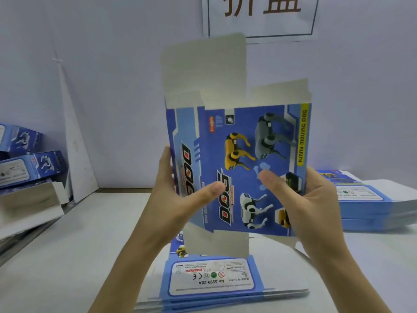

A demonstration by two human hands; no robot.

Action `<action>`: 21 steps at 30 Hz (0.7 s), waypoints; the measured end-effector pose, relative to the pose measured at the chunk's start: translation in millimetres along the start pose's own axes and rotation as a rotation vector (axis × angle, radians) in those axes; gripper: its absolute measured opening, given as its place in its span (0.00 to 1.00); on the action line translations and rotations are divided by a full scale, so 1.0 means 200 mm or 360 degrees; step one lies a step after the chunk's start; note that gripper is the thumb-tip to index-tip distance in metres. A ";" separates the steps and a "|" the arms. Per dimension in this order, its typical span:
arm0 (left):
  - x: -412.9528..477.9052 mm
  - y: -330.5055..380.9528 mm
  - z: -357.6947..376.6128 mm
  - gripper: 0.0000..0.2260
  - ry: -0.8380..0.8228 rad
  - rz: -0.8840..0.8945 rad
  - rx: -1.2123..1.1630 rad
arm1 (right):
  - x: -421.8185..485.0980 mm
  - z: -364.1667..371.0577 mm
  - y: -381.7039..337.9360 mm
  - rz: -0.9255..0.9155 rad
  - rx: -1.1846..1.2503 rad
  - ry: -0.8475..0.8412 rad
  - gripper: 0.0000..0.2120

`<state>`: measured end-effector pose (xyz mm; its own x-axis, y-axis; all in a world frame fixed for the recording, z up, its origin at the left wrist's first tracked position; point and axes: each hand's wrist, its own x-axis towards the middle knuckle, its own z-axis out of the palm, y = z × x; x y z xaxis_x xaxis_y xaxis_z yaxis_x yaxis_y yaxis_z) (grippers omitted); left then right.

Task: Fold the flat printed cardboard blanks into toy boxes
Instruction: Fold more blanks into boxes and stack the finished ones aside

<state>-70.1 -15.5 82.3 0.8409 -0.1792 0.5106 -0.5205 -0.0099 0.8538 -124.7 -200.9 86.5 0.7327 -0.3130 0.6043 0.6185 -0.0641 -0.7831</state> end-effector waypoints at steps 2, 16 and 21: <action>-0.01 0.01 0.00 0.47 -0.0021 0.0131 0.0075 | 0.00 0.01 0.00 -0.0116 -0.0051 -0.0134 0.06; 0.02 -0.13 -0.08 0.39 -0.0305 0.0527 0.0632 | 0.09 -0.14 0.10 0.0661 0.0539 -0.0569 0.24; 0.01 -0.16 -0.07 0.39 -0.0322 0.0474 0.0656 | 0.09 -0.17 0.09 0.0830 0.0626 -0.0564 0.39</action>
<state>-49.8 -1.5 58.3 0.6242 -0.4186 0.6597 -0.7809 -0.3074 0.5438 -109.7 -239.6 79.2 0.9655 0.1185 0.2317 0.1727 0.3742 -0.9111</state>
